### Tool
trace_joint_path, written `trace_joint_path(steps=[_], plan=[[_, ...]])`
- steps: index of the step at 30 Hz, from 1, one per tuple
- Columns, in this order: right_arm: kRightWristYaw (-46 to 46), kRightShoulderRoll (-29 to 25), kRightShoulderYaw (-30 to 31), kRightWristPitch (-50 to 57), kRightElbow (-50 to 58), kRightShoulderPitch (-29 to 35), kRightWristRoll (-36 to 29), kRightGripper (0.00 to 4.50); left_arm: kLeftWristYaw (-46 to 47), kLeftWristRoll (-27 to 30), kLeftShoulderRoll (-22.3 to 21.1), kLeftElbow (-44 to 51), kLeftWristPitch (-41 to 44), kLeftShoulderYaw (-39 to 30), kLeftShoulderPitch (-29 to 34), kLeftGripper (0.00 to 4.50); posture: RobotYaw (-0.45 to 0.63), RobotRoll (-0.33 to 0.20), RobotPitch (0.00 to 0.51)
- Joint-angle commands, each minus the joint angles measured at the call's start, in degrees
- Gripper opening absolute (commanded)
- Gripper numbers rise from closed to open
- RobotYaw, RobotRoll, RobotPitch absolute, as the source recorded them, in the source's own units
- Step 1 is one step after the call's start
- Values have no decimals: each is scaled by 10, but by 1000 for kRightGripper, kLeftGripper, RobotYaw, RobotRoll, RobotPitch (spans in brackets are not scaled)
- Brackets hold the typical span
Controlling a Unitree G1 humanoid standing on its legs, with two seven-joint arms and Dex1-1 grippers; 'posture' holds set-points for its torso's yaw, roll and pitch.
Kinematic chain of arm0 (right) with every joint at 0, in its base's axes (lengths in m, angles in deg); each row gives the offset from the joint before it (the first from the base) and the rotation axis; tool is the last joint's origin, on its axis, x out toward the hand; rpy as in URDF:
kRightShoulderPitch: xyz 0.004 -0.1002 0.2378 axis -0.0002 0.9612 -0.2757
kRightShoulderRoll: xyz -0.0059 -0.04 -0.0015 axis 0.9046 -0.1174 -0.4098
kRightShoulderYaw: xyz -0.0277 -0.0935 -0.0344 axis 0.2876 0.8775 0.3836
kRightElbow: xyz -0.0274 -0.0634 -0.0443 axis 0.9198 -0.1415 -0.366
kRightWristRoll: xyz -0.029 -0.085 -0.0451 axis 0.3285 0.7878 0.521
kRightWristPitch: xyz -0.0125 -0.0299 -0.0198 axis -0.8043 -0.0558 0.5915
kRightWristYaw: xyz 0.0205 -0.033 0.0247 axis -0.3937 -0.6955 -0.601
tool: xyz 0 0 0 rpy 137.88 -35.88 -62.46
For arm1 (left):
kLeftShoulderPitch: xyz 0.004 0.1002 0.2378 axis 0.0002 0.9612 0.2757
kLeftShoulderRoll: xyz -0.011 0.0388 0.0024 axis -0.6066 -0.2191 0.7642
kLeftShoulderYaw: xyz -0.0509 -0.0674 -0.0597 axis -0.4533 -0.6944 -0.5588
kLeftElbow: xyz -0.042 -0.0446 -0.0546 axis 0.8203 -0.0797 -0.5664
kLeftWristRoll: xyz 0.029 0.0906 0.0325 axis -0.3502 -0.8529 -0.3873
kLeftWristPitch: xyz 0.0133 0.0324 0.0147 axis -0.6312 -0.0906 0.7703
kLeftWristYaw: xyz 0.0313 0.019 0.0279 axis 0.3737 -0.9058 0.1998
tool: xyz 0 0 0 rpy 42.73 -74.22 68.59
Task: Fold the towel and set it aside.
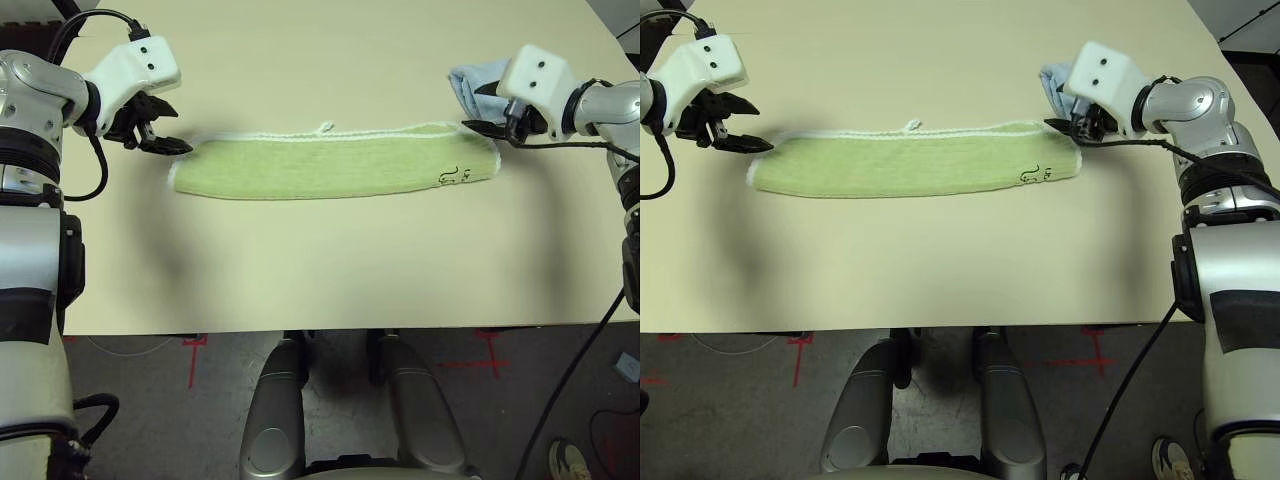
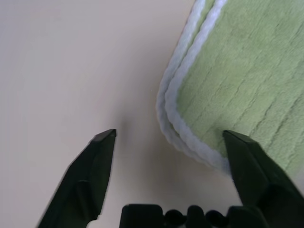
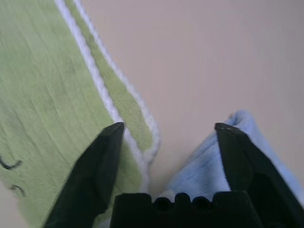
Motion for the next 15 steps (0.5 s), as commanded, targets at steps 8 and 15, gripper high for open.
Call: trace_joint_path(steps=[8,15], plan=[[176,-25,-105,202,24,6,-136,4465,-143,131,13,17,65,-141,-5,4500,31,0,312],[204,-29,-146,350,70,56,-196,4465,-195,203,39,63,81,-198,52,4500,40,0,314]])
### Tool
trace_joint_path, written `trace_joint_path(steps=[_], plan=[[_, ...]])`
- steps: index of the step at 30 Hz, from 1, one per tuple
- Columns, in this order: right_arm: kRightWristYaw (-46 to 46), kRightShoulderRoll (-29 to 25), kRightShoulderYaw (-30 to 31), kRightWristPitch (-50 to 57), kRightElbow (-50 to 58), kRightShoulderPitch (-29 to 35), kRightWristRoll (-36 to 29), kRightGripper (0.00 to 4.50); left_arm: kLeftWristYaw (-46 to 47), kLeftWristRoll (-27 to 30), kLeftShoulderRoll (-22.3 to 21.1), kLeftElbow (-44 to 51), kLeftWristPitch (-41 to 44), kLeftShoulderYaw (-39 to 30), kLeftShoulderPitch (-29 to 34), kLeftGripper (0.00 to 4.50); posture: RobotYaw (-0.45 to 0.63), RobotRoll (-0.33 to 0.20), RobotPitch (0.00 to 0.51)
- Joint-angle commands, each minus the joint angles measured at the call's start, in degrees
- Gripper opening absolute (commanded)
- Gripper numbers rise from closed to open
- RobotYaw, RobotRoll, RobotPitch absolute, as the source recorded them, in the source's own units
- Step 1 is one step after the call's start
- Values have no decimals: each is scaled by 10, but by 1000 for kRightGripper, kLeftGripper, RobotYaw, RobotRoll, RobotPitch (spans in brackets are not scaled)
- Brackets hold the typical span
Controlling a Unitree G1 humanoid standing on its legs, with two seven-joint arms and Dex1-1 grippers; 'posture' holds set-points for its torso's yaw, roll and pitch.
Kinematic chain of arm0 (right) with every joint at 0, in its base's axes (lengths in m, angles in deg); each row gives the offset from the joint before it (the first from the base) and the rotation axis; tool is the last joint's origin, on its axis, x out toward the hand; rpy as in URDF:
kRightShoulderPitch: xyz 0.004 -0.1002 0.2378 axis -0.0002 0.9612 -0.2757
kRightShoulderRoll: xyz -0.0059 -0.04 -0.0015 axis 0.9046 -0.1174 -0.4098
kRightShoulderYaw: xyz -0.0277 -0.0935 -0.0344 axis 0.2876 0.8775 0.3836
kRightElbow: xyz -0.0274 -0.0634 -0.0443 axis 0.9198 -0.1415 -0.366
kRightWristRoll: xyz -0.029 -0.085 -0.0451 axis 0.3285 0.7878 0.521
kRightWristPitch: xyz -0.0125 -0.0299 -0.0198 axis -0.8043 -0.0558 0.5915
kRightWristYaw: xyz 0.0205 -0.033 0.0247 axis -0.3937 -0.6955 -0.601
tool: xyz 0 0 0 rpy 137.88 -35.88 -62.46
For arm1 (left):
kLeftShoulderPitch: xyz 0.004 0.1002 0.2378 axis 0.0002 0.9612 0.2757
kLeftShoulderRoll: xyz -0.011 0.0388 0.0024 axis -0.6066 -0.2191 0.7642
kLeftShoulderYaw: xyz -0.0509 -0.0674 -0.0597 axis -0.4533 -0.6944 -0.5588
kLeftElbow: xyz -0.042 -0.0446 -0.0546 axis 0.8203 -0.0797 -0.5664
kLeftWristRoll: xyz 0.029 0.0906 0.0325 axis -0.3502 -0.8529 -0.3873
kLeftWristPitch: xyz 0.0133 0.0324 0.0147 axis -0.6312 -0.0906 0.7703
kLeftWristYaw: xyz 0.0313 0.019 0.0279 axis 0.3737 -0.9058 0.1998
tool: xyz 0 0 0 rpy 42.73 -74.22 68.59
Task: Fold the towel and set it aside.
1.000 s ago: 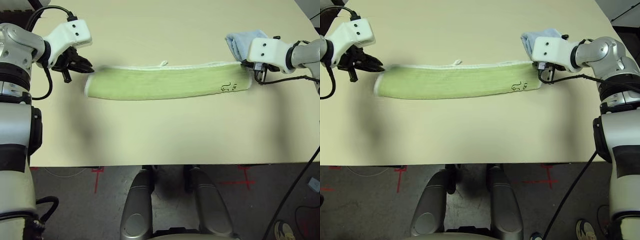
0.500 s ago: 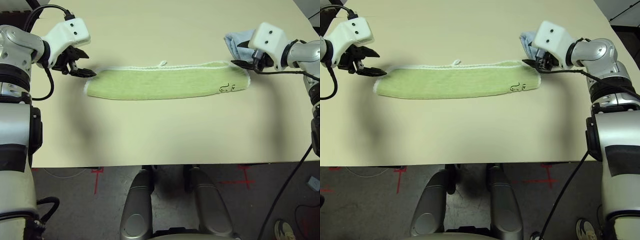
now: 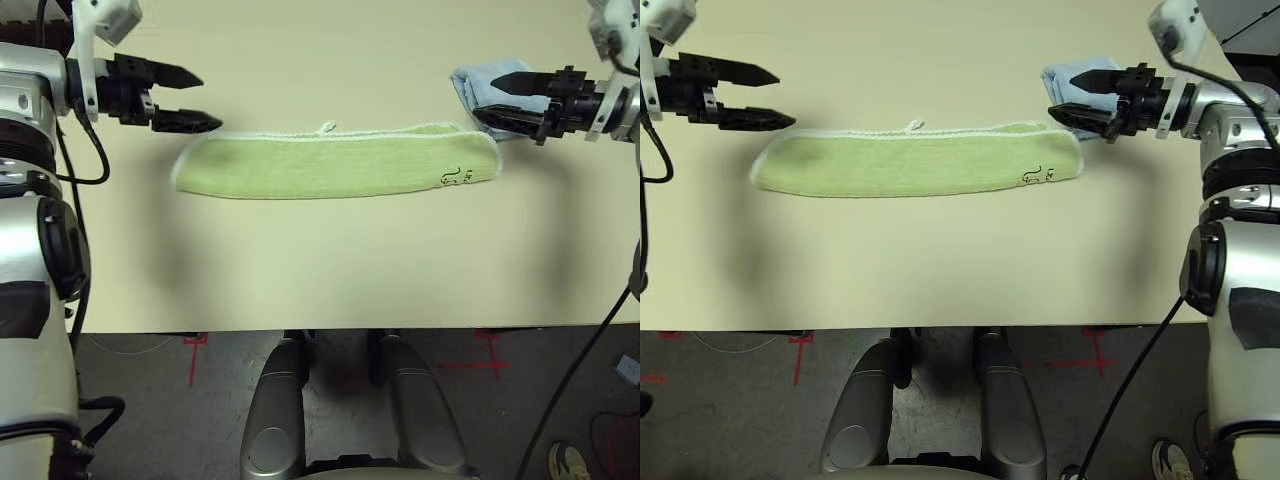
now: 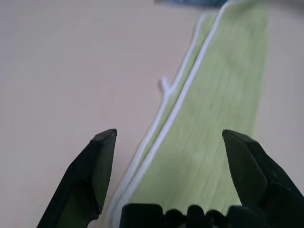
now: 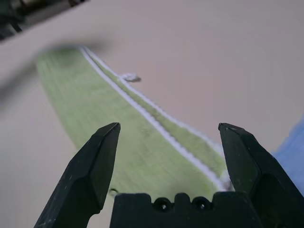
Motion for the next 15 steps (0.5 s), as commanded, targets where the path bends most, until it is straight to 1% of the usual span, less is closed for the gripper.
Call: trace_joint_path(steps=[1,5,10,15], plan=[[-6,-9,-14,40,30,35,-20,4465,-19,32,6,28,-2,-17,35,4500,41,0,313],[-39,2,-36,94,70,71,-53,4465,-19,62,18,82,-33,-27,95,4500,45,0,313],[-76,13,-67,185,150,130,-105,4465,-19,97,18,167,-55,-17,184,4500,44,0,316],[-128,21,-97,279,242,191,-157,4465,-19,123,17,218,-83,-10,247,4500,42,0,317]])
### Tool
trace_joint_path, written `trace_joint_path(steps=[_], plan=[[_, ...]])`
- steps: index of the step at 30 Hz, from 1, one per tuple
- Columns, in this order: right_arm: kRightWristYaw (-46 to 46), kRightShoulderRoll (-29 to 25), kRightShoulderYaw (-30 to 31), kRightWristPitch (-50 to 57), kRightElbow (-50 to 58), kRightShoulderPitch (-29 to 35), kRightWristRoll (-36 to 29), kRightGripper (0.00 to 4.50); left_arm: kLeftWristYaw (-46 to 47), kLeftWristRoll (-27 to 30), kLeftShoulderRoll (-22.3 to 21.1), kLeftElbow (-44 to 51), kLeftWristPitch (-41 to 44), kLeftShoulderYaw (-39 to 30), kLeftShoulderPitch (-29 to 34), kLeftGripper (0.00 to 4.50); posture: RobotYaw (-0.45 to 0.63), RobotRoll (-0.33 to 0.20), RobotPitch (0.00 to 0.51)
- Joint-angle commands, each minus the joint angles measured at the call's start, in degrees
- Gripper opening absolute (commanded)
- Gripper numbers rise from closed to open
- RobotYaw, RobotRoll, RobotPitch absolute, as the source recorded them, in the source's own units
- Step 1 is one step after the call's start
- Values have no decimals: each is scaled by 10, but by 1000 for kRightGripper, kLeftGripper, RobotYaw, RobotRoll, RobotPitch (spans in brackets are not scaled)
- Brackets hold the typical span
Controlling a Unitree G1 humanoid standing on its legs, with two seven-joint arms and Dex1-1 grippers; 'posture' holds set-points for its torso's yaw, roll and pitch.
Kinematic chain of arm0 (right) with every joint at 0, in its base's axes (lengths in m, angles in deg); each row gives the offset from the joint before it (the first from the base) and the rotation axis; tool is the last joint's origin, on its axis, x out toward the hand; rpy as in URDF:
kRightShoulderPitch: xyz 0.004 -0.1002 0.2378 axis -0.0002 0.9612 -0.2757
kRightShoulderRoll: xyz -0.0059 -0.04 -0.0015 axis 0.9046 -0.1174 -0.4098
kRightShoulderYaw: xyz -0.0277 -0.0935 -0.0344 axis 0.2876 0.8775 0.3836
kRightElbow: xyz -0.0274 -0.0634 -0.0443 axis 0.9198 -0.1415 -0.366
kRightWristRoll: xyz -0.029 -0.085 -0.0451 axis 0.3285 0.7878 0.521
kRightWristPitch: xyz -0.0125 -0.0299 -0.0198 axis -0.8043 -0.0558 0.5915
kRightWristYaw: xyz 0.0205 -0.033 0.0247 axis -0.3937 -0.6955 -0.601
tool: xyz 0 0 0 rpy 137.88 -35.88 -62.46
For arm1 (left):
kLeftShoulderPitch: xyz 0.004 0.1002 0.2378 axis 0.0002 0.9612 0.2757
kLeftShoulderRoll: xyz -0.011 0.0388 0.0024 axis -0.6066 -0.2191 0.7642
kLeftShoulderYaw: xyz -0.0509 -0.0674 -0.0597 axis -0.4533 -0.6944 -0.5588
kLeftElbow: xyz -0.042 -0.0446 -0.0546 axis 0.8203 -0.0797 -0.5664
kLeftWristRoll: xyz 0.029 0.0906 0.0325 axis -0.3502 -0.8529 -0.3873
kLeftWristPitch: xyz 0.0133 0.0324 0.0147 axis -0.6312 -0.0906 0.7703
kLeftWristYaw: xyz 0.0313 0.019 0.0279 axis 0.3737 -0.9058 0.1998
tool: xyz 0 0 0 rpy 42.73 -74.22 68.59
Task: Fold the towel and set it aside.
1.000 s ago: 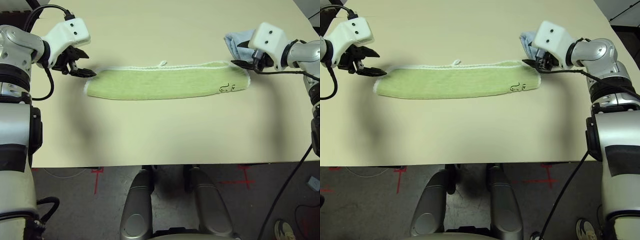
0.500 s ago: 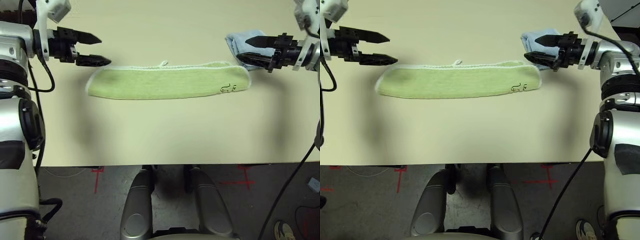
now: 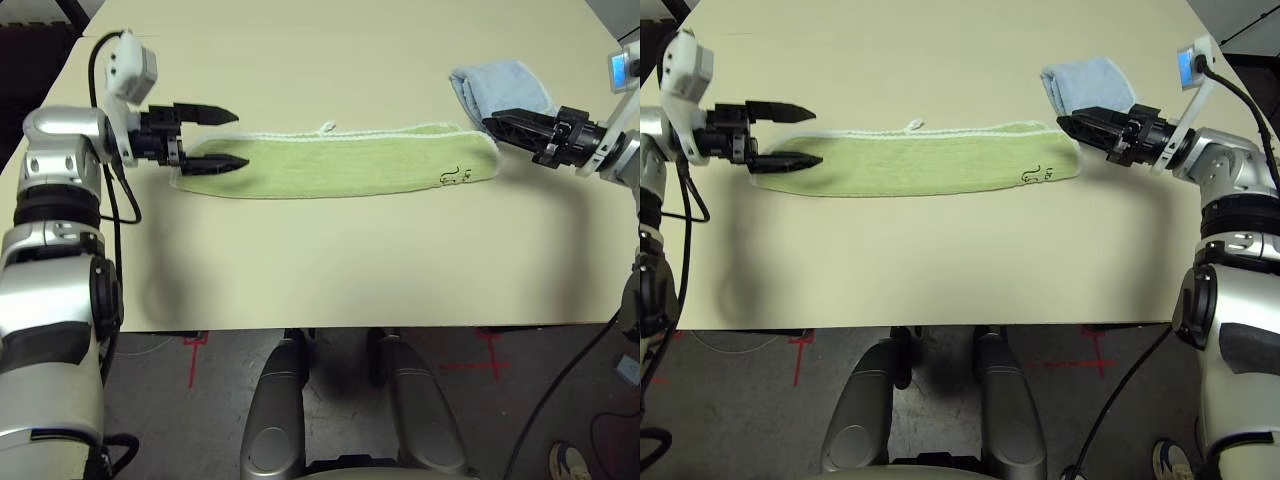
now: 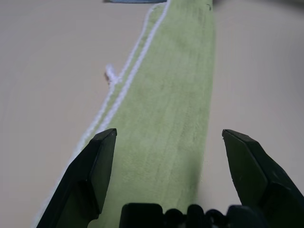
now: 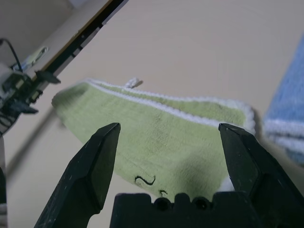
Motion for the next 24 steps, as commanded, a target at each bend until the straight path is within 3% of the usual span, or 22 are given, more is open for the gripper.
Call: trace_joint_path(steps=[1,9,11,17,24], plan=[[-46,5,-32,67,70,41,-43,4465,-6,20,-5,37,-23,10,34,4500,42,0,317],[-196,17,-132,292,216,130,-159,4465,-6,39,-2,75,-1,6,65,4500,39,0,316],[-258,32,-180,344,242,143,-185,4465,-6,41,-2,82,4,7,67,4500,38,0,316],[-426,116,-324,451,332,173,-248,4465,-6,48,-3,98,16,12,70,4500,33,0,320],[-563,217,-413,475,412,180,-288,4465,-6,52,-5,107,23,20,65,4500,35,0,319]])
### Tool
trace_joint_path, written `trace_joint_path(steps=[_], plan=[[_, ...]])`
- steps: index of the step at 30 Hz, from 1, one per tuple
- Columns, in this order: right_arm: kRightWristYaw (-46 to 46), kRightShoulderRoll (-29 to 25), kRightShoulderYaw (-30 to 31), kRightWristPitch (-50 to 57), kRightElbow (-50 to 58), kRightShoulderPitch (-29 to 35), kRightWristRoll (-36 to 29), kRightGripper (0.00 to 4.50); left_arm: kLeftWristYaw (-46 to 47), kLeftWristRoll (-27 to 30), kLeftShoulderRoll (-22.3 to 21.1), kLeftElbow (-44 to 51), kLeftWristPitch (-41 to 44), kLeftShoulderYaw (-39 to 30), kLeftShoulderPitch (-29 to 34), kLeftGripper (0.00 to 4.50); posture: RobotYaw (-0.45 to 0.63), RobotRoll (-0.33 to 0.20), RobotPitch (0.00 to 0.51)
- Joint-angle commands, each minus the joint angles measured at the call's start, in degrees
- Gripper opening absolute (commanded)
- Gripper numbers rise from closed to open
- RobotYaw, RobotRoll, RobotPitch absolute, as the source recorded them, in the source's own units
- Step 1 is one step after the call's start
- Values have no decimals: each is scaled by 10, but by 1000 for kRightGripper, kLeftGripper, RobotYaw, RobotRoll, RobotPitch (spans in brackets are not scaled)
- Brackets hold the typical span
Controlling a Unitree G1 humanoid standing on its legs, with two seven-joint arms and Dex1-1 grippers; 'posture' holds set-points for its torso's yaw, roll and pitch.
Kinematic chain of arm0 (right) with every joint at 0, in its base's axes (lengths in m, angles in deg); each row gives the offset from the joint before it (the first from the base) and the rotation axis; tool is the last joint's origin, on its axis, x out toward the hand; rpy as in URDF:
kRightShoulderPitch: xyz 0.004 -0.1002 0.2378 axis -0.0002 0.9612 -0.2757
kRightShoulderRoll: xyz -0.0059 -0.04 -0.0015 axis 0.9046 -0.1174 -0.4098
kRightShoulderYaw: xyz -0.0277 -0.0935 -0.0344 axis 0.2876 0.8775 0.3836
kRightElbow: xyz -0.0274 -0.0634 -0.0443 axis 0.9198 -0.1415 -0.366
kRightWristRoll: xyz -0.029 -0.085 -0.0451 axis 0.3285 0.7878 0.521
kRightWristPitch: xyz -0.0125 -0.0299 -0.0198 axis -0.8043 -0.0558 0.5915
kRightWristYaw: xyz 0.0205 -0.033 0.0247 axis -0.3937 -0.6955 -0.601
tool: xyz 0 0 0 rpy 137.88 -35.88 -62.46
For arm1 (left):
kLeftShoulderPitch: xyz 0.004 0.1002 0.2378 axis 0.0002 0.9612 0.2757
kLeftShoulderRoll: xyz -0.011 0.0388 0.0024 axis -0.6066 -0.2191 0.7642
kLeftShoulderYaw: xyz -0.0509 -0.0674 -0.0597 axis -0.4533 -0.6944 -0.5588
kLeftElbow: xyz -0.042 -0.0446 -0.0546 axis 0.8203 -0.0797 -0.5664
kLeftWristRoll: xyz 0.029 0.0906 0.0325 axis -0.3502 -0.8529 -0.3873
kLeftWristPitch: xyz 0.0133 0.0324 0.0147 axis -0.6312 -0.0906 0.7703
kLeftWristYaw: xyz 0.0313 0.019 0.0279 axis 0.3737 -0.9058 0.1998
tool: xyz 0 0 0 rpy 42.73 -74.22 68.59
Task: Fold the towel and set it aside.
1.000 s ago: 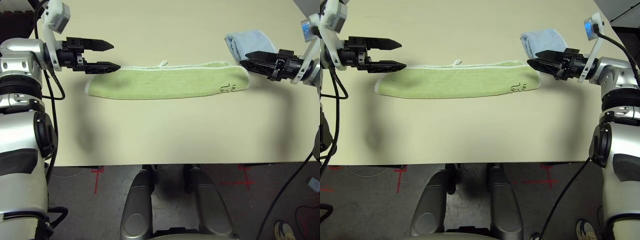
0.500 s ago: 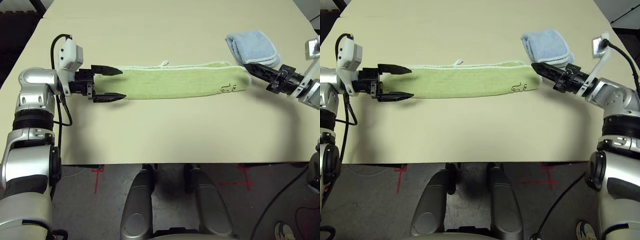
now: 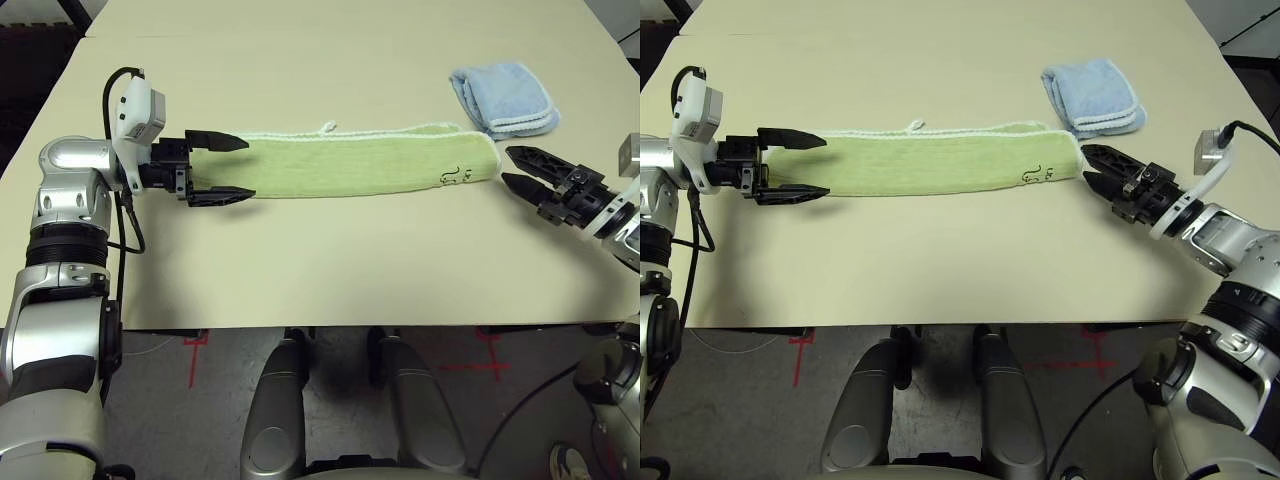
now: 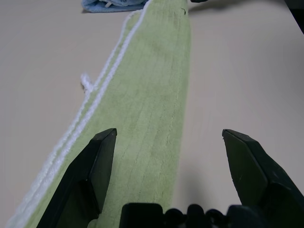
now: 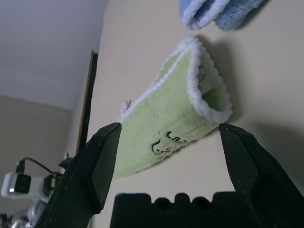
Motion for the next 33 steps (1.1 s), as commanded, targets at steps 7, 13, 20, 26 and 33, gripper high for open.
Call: trace_joint_path(steps=[7,13,20,26,33], plan=[[-148,92,-70,12,78,20,-62,4465,-6,11,-8,27,15,14,8,4500,37,0,319],[-189,104,-56,-18,77,21,-92,4465,-6,13,-9,31,21,18,8,4500,34,0,317],[-204,105,-8,-80,43,16,-102,4465,-6,15,-7,39,26,19,14,4500,36,0,317],[-196,102,44,-139,9,14,-105,4465,-6,15,-8,48,33,19,18,4500,42,0,315],[-206,92,76,-169,-16,17,-126,4110,-6,14,-8,54,40,19,20,4500,45,0,315]])
